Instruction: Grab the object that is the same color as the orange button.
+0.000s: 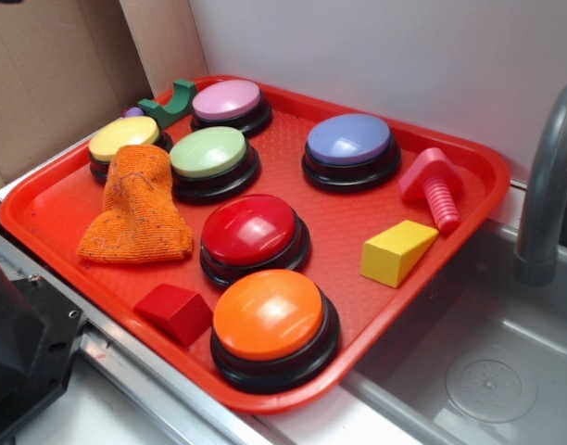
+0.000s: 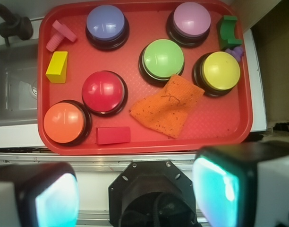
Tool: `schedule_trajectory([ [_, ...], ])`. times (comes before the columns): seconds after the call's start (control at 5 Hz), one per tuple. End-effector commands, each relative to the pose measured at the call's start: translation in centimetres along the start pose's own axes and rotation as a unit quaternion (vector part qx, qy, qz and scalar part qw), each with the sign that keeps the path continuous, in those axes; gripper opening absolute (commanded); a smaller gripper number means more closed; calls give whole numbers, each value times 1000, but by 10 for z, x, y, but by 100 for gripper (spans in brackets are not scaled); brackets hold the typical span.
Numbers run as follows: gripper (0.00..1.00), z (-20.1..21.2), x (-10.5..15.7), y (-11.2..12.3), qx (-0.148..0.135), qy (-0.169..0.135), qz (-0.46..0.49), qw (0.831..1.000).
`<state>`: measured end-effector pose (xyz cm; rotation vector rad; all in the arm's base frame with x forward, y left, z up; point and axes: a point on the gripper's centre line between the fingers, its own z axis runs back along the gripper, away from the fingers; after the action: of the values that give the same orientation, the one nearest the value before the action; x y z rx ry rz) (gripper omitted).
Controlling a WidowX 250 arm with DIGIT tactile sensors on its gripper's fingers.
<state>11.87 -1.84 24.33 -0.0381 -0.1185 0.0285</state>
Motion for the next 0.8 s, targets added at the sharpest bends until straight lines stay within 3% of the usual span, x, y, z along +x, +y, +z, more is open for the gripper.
schedule_trajectory([
  [0.0,100,0,0,0,0,0,0,1000],
  [0.2,100,-24,1,20,-11,-23,54,998],
  [0.6,100,-85,0,50,49,-57,210,975],
])
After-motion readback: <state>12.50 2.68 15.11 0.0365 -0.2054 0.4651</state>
